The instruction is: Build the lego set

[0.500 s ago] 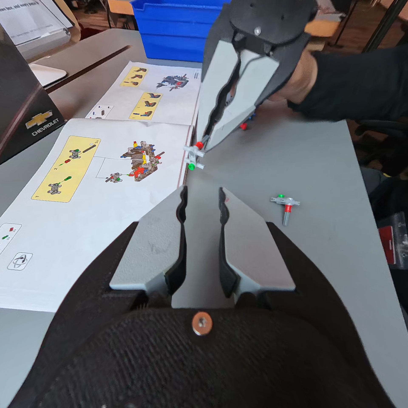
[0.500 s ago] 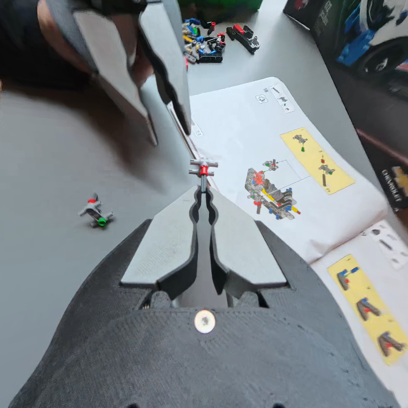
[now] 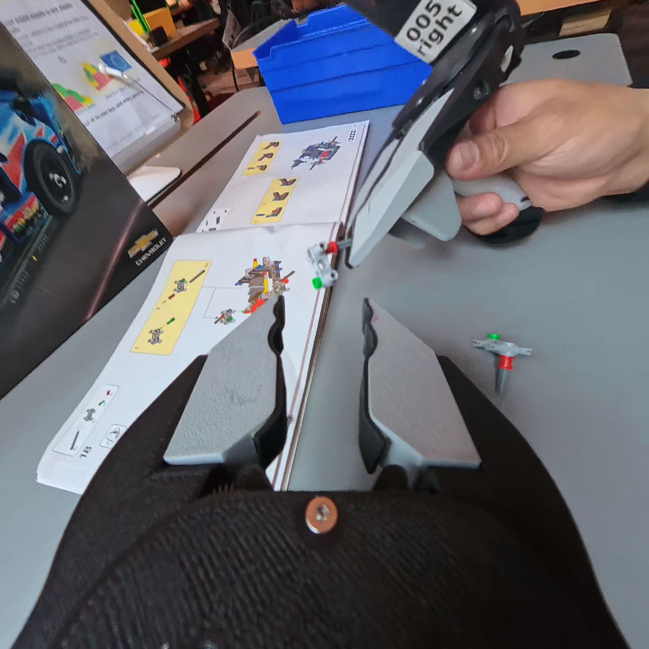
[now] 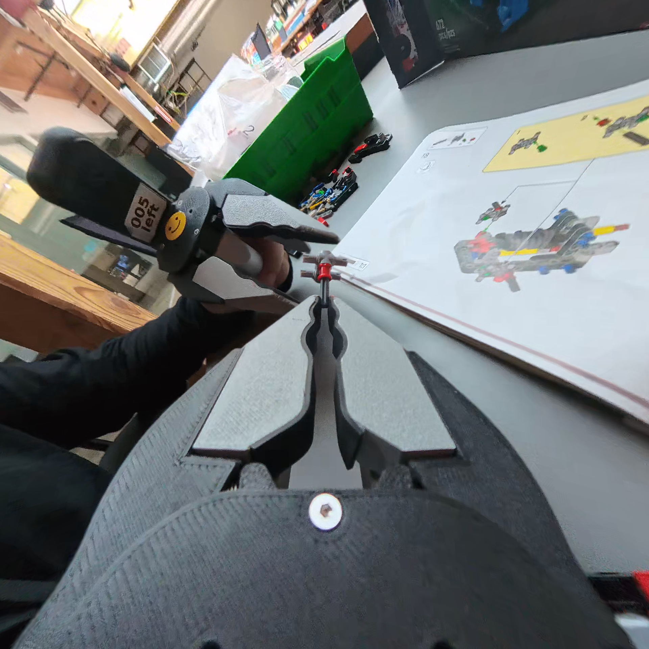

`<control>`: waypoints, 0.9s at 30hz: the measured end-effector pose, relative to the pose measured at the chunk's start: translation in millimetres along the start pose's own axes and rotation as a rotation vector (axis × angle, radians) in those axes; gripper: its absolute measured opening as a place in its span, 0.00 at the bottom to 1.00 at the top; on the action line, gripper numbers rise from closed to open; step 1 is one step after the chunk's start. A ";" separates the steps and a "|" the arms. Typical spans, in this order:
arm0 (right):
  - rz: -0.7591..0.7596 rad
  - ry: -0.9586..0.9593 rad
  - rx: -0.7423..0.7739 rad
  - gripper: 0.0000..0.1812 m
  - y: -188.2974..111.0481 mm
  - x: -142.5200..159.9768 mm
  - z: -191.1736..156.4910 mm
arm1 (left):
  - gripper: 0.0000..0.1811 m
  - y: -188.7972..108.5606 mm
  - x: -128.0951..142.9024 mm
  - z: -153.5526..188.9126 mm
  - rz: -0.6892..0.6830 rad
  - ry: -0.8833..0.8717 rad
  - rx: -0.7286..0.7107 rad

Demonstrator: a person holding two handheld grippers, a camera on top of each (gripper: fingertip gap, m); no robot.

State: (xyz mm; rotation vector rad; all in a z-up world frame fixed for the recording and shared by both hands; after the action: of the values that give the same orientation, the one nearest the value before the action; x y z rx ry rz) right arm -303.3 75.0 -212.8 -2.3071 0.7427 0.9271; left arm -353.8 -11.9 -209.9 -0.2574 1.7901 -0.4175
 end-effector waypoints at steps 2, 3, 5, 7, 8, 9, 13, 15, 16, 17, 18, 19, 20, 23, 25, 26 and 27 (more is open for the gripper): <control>0.007 0.049 -0.031 0.00 2.2 5.4 -6.2 | 0.20 2.1 -3.7 4.4 0.009 0.043 -0.009; 0.006 0.063 -0.039 0.00 2.8 7.5 -8.9 | 0.15 2.9 -4.7 8.4 0.011 0.063 0.006; 0.007 0.070 -0.039 0.00 3.5 10.8 -13.0 | 0.10 3.9 -6.6 12.8 0.017 0.100 0.002; 0.008 0.075 -0.031 0.00 4.0 14.4 -15.2 | 0.06 3.4 -7.1 13.9 0.014 0.126 -0.010; 0.009 0.079 -0.035 0.00 3.7 16.1 -16.6 | 0.06 2.5 -7.3 15.0 0.019 0.131 0.002; 0.009 0.081 -0.045 0.01 3.3 17.6 -18.5 | 0.06 1.6 -7.7 15.6 0.028 0.126 0.018; -0.069 0.009 -0.084 0.10 -3.1 27.9 -28.3 | 0.06 -0.2 -4.2 17.5 0.042 0.106 0.119; -0.096 -0.050 -0.055 0.12 -11.4 30.2 -27.2 | 0.06 0.7 -2.0 17.7 0.049 0.102 0.161; -0.101 -0.089 -0.039 0.12 -16.5 29.8 -25.7 | 0.06 2.1 0.8 19.8 0.040 0.111 0.196; -0.100 -0.129 -0.021 0.12 -21.9 28.9 -24.1 | 0.06 3.4 4.0 23.2 0.022 0.126 0.240; -0.094 -0.167 0.006 0.13 -27.5 27.8 -21.6 | 0.06 3.5 6.2 28.2 0.000 0.141 0.301; -0.087 -0.203 0.033 0.12 -32.8 26.9 -19.3 | 0.06 3.4 8.1 30.6 -0.015 0.149 0.344; -0.084 -0.231 0.052 0.13 -37.6 26.8 -17.9 | 0.06 2.9 10.0 31.6 -0.028 0.151 0.384; -0.108 -0.307 0.063 0.13 -46.6 33.8 -20.1 | 0.06 -0.7 14.6 35.4 -0.063 0.149 0.520; -0.143 -0.377 0.079 0.13 -50.2 43.4 -21.8 | 0.06 0.6 22.6 34.8 -0.137 0.196 0.539; -0.155 -0.422 0.095 0.13 -52.1 48.2 -22.3 | 0.06 2.1 26.0 33.5 -0.166 0.213 0.540; -0.158 -0.474 0.114 0.12 -54.1 52.8 -22.9 | 0.06 3.1 28.7 33.6 -0.184 0.215 0.559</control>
State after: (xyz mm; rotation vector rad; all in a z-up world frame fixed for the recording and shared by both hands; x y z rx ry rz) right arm -225.4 83.0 -222.9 -1.9057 0.3936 1.2561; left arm -328.6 -25.1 -243.8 0.0205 1.7826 -1.0861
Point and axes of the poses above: each gripper's, where its closed fingertips meet, y out along the fingers, x out of its underside, z = x × y across the jaws, the point moved 5 cm from there along -y, back along the fingers, and after that the axes turned 3 degrees about -z, right-handed, at the moved point
